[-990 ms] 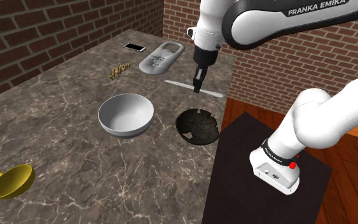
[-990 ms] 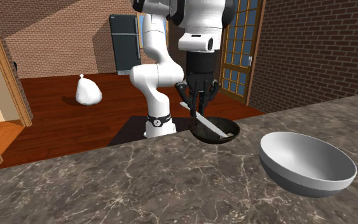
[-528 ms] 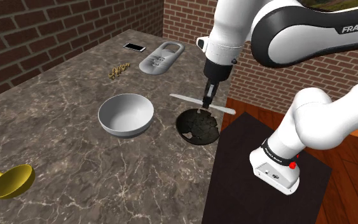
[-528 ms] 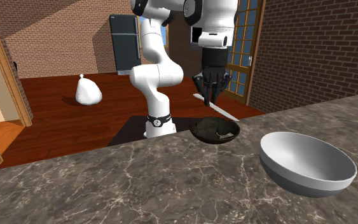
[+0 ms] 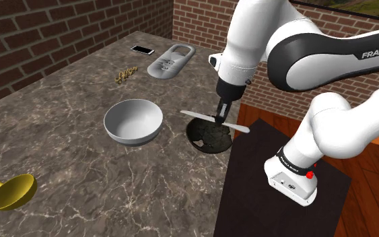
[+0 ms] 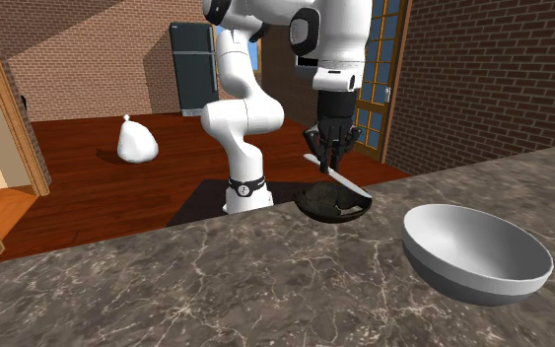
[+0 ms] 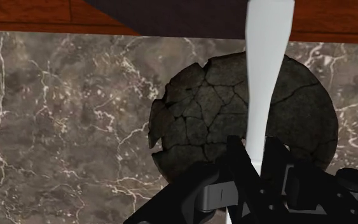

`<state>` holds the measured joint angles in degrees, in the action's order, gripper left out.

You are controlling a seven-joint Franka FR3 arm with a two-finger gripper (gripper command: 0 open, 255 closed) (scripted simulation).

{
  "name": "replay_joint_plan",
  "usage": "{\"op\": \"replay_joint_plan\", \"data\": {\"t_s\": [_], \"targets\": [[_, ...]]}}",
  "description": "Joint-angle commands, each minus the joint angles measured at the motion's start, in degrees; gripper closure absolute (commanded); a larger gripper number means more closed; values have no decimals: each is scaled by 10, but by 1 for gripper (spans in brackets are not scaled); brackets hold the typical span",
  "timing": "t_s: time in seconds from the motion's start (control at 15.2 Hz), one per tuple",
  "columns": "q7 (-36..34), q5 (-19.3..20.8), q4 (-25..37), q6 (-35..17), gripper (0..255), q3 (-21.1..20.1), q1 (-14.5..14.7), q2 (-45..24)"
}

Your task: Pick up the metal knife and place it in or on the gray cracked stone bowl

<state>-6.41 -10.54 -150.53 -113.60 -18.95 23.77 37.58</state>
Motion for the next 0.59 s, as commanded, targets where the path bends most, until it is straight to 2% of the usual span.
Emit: {"op": "replay_joint_plan", "data": {"t_s": [0.0,0.53], "targets": [[-1,-2,-12,-18,255,-4,1,-6],[-3,-10,-55,-90,255,-17,2,-35]]}}
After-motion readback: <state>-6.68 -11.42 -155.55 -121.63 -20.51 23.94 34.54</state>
